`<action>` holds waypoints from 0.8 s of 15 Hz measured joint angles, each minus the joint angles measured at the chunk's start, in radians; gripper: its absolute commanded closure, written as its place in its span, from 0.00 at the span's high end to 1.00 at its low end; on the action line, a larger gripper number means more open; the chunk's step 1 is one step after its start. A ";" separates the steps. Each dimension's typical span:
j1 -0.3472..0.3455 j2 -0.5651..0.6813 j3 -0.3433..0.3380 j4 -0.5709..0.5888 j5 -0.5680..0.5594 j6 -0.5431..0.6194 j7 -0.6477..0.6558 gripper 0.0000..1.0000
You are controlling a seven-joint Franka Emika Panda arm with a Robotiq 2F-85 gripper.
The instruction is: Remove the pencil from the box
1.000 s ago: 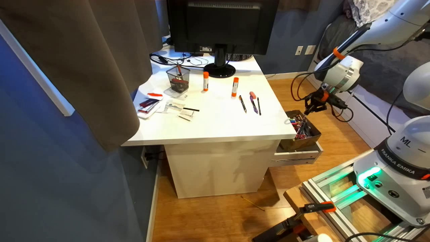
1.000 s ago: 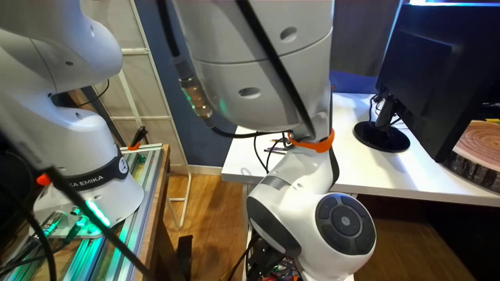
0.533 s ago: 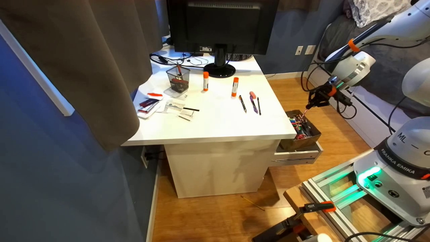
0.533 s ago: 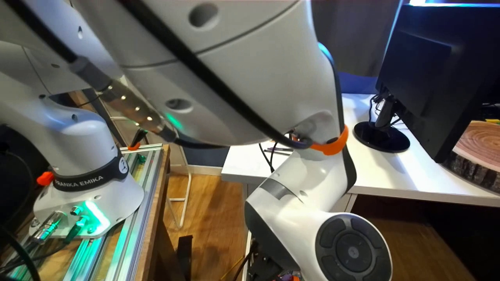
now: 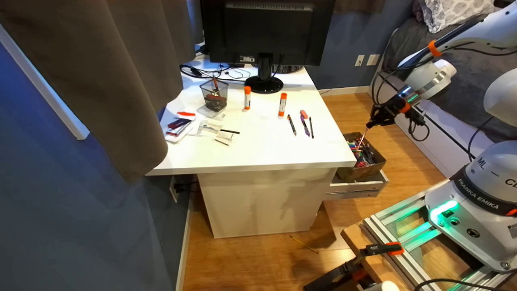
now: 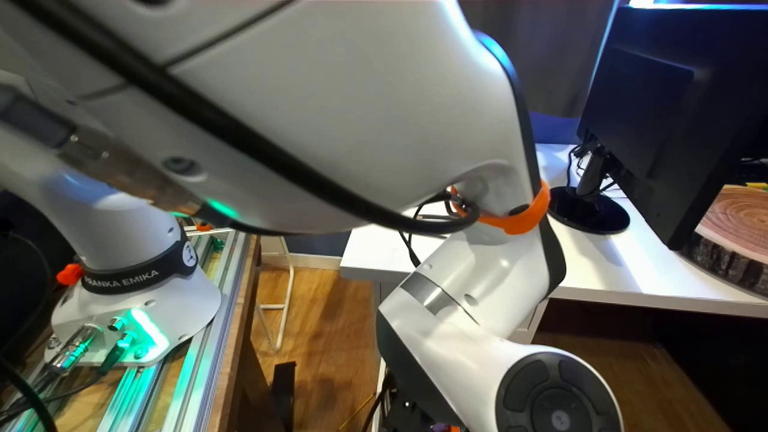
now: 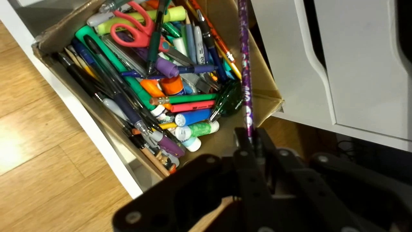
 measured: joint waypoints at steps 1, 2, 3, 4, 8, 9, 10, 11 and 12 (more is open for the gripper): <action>0.002 0.000 0.000 0.000 0.000 0.000 0.000 0.10; 0.003 0.000 0.000 0.000 0.000 0.000 0.000 0.10; 0.003 0.000 0.000 0.000 0.000 0.000 0.000 0.02; 0.004 0.000 0.000 0.000 0.000 0.000 0.000 0.02; 0.000 -0.003 0.010 -0.002 0.000 -0.002 -0.006 0.02; -0.005 -0.011 0.020 -0.006 0.000 -0.005 -0.012 0.02; -0.010 -0.024 0.030 -0.011 0.000 -0.013 -0.017 0.02; -0.017 -0.044 0.040 -0.019 0.000 -0.027 -0.024 0.02; -0.025 -0.070 0.049 -0.030 0.000 -0.047 -0.034 0.02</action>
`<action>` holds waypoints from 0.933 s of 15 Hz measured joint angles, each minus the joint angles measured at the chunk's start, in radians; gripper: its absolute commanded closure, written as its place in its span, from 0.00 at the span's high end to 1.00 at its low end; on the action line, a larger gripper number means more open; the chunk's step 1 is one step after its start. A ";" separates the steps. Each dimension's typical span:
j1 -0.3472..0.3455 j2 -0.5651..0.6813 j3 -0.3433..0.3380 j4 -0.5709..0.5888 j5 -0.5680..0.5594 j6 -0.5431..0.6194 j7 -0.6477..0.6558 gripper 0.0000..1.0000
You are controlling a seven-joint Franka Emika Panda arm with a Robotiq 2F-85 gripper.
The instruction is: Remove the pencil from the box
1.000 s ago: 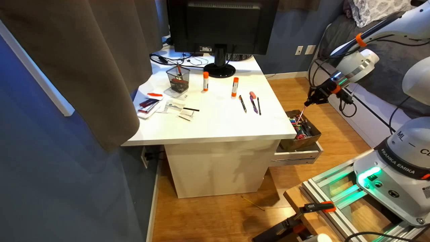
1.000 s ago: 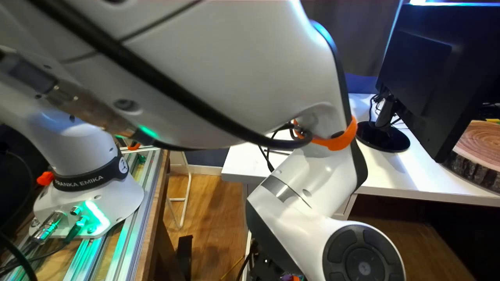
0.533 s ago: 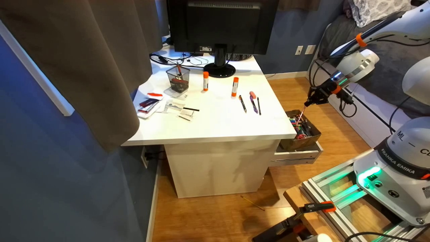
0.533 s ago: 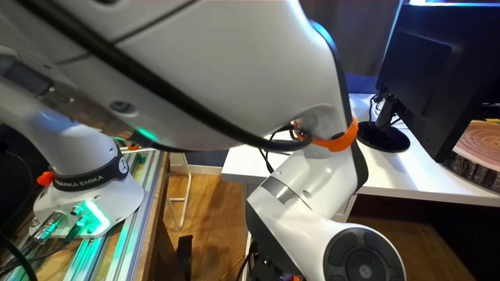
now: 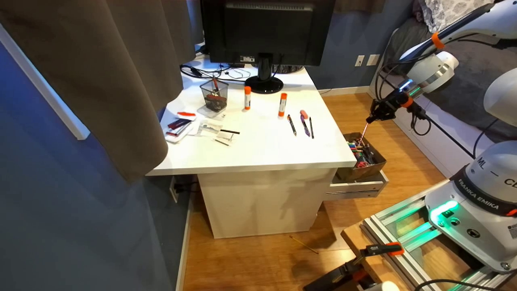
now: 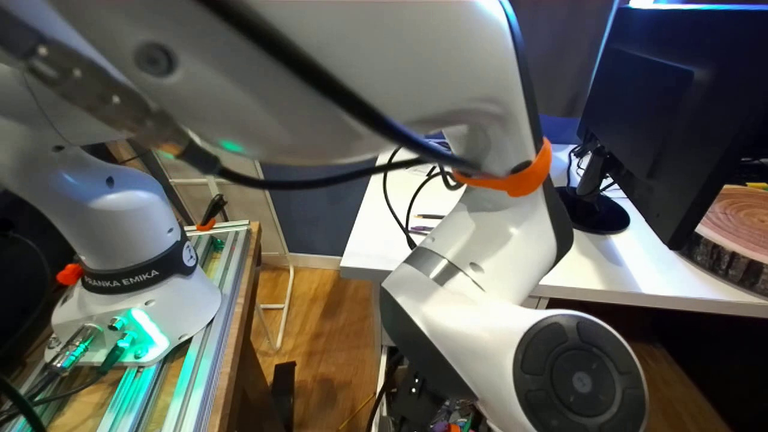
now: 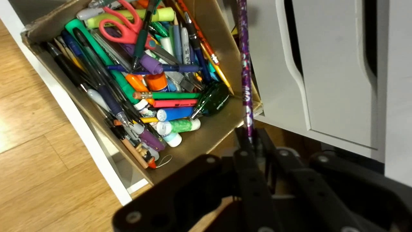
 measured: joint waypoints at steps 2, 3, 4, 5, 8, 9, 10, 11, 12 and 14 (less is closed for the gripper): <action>-0.016 -0.065 0.016 -0.027 0.000 -0.052 -0.027 0.02; -0.021 -0.105 0.022 -0.043 0.001 -0.080 -0.041 0.02; -0.022 -0.148 0.027 -0.061 0.002 -0.111 -0.057 0.02; -0.023 -0.193 0.032 -0.078 0.007 -0.146 -0.076 0.02; -0.024 -0.329 0.063 -0.115 0.099 -0.257 -0.190 0.02; -0.021 -0.375 0.070 -0.122 0.142 -0.306 -0.237 0.02; -0.010 -0.423 0.069 -0.126 0.185 -0.361 -0.279 0.02; 0.010 -0.470 0.058 -0.127 0.226 -0.424 -0.312 0.02; 0.044 -0.518 0.034 -0.127 0.266 -0.488 -0.337 0.02; 0.153 -0.607 -0.047 -0.128 0.348 -0.609 -0.371 0.02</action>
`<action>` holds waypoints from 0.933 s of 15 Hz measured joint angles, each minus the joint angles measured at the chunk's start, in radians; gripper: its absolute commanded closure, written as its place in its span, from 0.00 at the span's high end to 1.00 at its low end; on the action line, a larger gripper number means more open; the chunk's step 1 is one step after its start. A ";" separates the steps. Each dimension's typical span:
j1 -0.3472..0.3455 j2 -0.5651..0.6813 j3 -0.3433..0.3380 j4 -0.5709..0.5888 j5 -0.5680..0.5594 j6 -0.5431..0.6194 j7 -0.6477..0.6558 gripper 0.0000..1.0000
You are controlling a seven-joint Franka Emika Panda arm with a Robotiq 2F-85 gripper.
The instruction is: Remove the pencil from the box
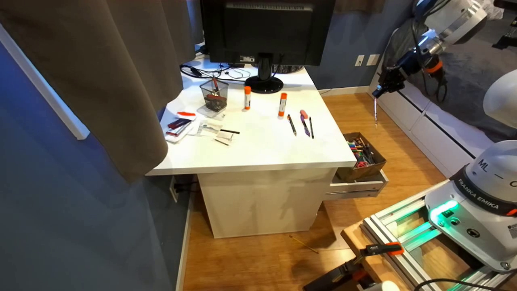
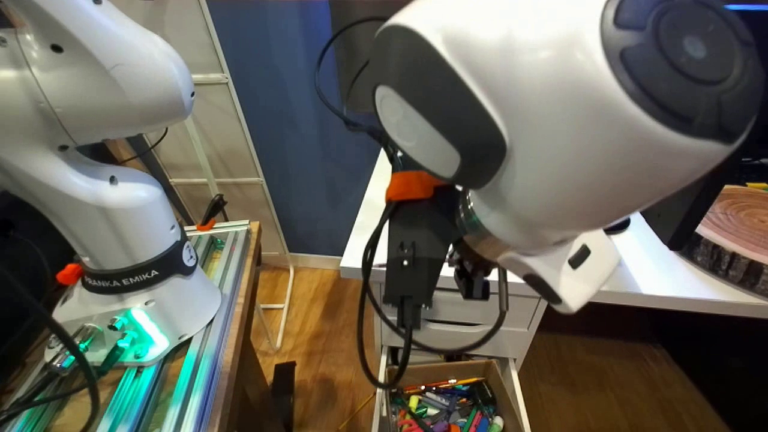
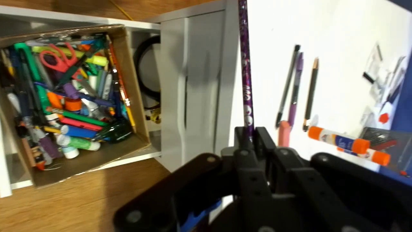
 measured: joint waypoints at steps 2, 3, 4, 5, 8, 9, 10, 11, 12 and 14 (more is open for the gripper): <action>0.154 -0.072 -0.117 -0.001 0.073 -0.099 -0.011 0.02; 0.236 -0.099 -0.178 -0.003 0.099 -0.138 -0.011 0.10; 0.317 -0.123 -0.239 -0.007 0.124 -0.168 -0.011 0.10; 0.378 -0.142 -0.282 -0.014 0.138 -0.183 -0.011 0.10; 0.422 -0.164 -0.314 -0.028 0.149 -0.189 -0.011 0.10; 0.422 -0.164 -0.319 -0.030 0.150 -0.189 -0.013 0.10; 0.422 -0.164 -0.322 -0.031 0.150 -0.190 -0.015 0.10; 0.422 -0.164 -0.325 -0.032 0.150 -0.190 -0.016 0.10; 0.422 -0.164 -0.325 -0.033 0.150 -0.190 -0.017 0.10; 0.422 -0.164 -0.325 -0.033 0.150 -0.190 -0.018 0.02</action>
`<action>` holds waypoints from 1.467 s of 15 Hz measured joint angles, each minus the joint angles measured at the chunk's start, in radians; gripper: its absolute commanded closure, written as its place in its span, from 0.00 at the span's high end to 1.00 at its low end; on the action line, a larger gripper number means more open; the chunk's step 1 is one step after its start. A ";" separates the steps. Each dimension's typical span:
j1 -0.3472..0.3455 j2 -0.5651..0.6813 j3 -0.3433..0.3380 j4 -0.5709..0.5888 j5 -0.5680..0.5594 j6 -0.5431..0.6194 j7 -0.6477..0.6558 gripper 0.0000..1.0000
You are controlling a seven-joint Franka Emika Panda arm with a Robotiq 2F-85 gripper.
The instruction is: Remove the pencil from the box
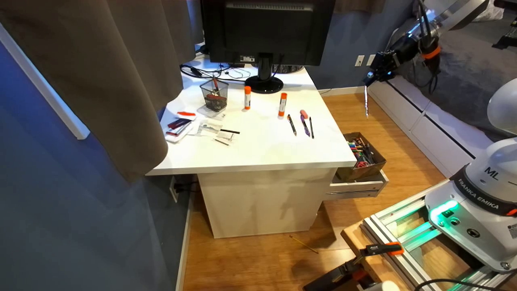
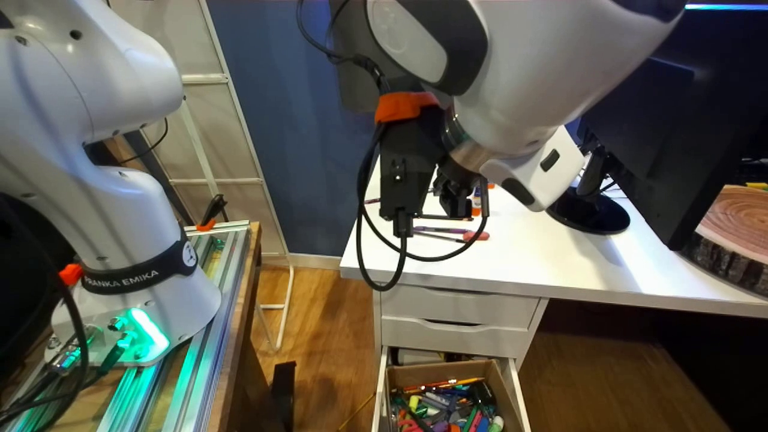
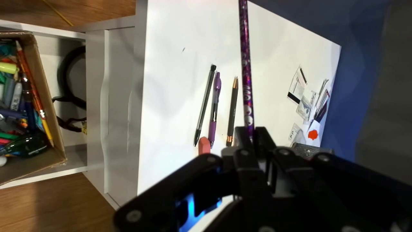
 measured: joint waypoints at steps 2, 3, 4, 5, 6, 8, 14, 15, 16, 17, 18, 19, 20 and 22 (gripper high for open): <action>0.091 0.005 -0.088 0.004 -0.002 0.000 0.017 0.02; 0.148 0.009 -0.136 0.012 -0.002 -0.001 0.043 0.02; 0.204 0.015 -0.176 0.024 -0.006 -0.006 0.078 0.02; 0.256 0.022 -0.204 0.039 -0.007 -0.010 0.118 0.02; 0.304 0.029 -0.223 0.056 -0.007 -0.011 0.160 0.02; 0.388 0.046 -0.240 0.095 -0.010 -0.011 0.254 0.02; 0.529 0.163 -0.245 0.260 -0.011 -0.011 0.518 0.02; 0.539 0.192 -0.246 0.292 -0.011 -0.011 0.556 0.02; 0.546 0.223 -0.246 0.323 -0.011 -0.010 0.590 0.02; 0.551 0.253 -0.248 0.350 -0.013 -0.003 0.619 0.02; 0.556 0.285 -0.249 0.377 -0.015 0.010 0.644 0.02; 0.562 0.315 -0.251 0.401 -0.020 0.028 0.668 0.02; 0.569 0.346 -0.252 0.424 -0.033 0.051 0.693 0.02; 0.585 0.404 -0.253 0.466 -0.070 0.100 0.746 0.02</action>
